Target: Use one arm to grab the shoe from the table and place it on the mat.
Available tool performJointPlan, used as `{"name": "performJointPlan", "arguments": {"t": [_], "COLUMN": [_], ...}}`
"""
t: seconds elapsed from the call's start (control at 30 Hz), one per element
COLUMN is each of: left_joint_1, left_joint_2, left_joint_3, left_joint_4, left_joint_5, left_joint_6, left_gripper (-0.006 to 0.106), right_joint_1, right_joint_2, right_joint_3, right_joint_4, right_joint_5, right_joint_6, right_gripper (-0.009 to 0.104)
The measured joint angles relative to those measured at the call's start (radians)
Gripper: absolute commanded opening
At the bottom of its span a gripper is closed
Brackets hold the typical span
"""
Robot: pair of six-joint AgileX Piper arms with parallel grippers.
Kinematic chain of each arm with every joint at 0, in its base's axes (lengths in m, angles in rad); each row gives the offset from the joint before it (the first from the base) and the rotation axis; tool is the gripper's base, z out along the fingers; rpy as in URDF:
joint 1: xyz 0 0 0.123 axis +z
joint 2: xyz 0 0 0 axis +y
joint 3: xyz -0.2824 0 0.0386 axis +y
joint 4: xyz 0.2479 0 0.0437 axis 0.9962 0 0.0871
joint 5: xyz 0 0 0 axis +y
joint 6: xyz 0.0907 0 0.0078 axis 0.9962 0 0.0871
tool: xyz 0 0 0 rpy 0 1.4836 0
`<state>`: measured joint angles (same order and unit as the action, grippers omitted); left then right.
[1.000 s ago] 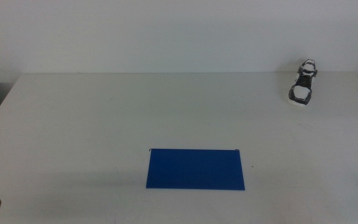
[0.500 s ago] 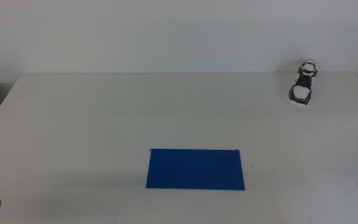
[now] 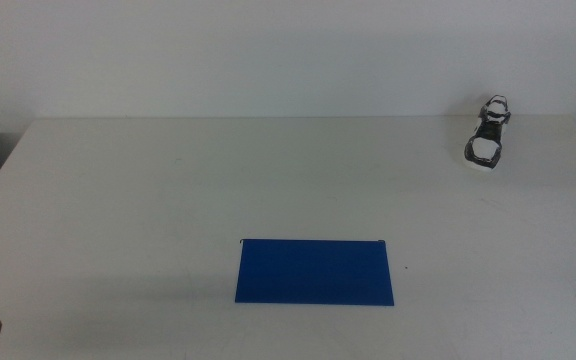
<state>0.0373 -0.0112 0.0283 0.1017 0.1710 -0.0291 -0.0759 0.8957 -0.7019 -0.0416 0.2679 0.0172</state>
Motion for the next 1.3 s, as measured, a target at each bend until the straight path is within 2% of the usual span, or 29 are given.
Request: {"name": "performJointPlan", "arguments": {"t": [0.33, 0.5, 0.83, 1.07, 1.3], "left_joint_1": [0.000, 0.000, 0.000, 0.000, 0.000], "left_joint_2": [0.000, 0.000, 0.000, 0.000, 0.000], "left_joint_3": [0.000, 0.000, 0.000, 0.000, 0.000], "left_joint_4": [0.000, 0.000, 0.000, 0.000, 0.000], "left_joint_5": [0.000, 0.000, 0.000, 0.000, 0.000], "left_joint_6": [0.000, 0.000, 0.000, 0.000, 0.000], "left_gripper": [0.093, 0.093, 0.093, 0.093, 0.093], "right_joint_1": [0.079, 0.118, 0.121, 0.121, 0.125], "right_joint_2": [0.318, 0.502, 0.842, 1.080, 1.242], "right_joint_3": [-0.365, -0.605, -1.004, -1.297, -1.516], "right_joint_4": [-0.007, 0.002, -0.004, -0.046, -0.054], "right_joint_5": [0.208, 0.352, 0.547, 0.702, 0.822], "right_joint_6": [0.014, 0.107, 0.287, 0.356, 0.384], "right_gripper": [0.087, 0.087, 0.087, 0.087, 0.087]}}
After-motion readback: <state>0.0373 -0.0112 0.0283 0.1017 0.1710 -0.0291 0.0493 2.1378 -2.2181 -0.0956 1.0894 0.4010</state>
